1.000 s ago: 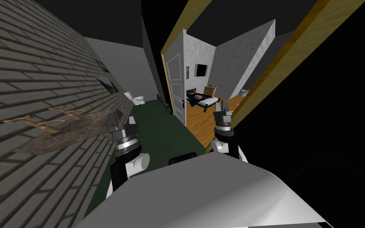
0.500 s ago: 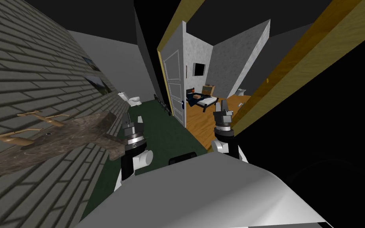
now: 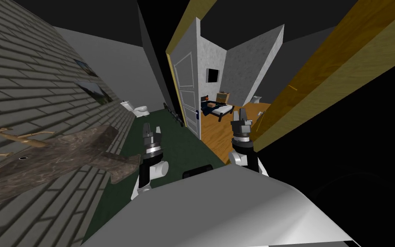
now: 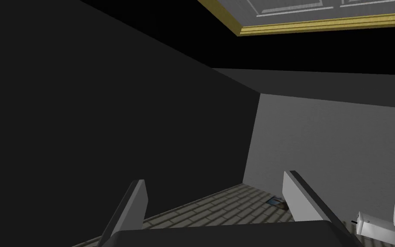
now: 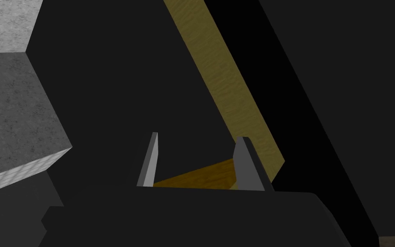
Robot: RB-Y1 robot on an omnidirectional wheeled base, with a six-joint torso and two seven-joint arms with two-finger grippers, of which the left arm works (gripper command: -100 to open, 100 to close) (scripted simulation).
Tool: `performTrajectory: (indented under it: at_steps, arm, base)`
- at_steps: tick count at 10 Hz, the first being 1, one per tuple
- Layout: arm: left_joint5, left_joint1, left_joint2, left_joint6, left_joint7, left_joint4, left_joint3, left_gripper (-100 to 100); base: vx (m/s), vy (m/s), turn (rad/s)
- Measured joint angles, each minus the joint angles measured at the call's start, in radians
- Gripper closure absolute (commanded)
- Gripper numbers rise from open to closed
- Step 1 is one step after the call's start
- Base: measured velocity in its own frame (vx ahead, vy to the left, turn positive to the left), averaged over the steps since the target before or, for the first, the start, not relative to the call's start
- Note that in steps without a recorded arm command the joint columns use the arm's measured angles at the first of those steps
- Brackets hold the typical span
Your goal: Push the door open
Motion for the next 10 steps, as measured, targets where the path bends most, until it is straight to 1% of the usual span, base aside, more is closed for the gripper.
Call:
performTrajectory:
  at_steps: [2,3,6,7,8,9,10]
  arm:
    - [0.002,-0.021,0.001,0.004,-0.003,0.031,-0.016,-100]
    - [0.006,-0.032,0.007,0.006,-0.002,0.049,-0.019,-100]
    - [0.012,-0.056,0.014,0.002,-0.003,0.101,-0.043,-100]
    - [0.016,-0.072,0.017,0.004,-0.003,0.122,-0.047,-100]
    - [0.019,-0.085,0.02,0.001,-0.002,0.147,-0.053,-100]
    - [0.022,-0.1,0.021,0.005,-0.004,0.171,-0.065,-100]
    - [0.024,-0.112,0.024,0.002,-0.005,0.199,-0.076,-100]
  base:
    - [0.082,0.041,-0.072]
    - [0.089,0.039,-0.068]
    - [0.092,0.055,-0.086]
    - [0.106,0.047,-0.072]
    - [0.125,0.08,-0.15]
    - [0.126,0.095,-0.118]
    - [0.136,0.098,-0.128]
